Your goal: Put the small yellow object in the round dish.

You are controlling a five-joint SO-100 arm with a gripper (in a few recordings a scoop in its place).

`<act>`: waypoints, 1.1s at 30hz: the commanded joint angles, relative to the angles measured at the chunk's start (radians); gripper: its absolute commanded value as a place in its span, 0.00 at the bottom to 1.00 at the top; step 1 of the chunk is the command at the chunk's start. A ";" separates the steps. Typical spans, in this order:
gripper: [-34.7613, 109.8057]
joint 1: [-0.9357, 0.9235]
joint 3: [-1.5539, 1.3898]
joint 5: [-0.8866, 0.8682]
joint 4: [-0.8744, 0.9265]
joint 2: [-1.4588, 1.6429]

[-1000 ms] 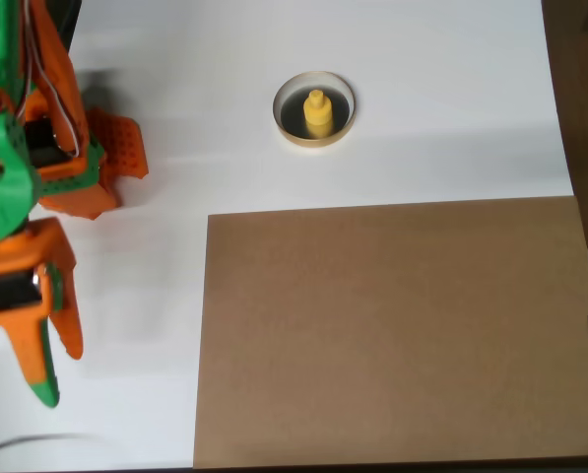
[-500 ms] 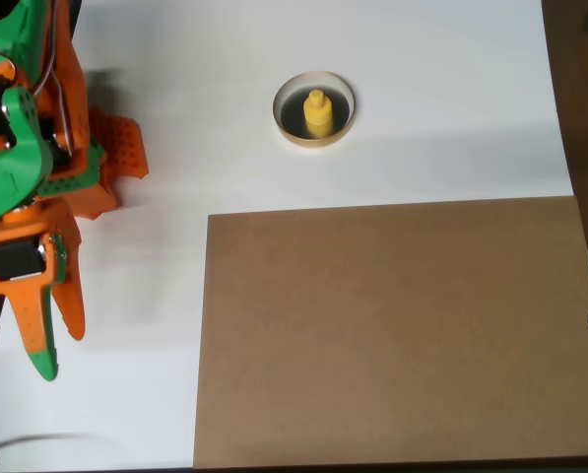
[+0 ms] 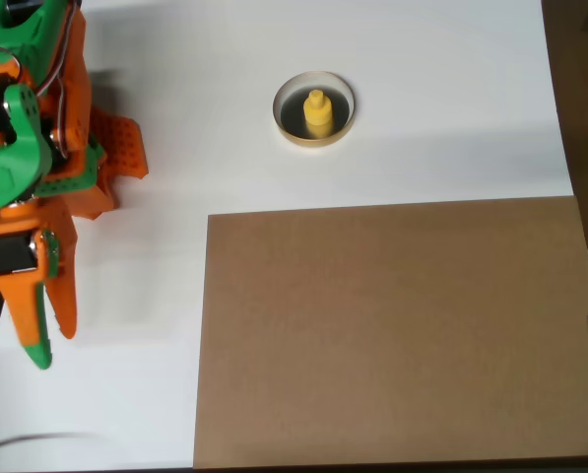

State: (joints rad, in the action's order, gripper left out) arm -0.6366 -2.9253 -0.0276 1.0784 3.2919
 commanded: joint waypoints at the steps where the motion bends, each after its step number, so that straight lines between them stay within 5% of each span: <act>1: 0.30 -0.011 -0.002 -0.020 0.020 0.034; 8: 0.24 -0.009 -0.041 0.000 -0.021 0.034; 33: 0.25 -0.041 -0.055 -0.006 -0.064 0.035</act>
State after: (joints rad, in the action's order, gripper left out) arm -0.6535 -2.9790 -0.0123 1.0293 3.2919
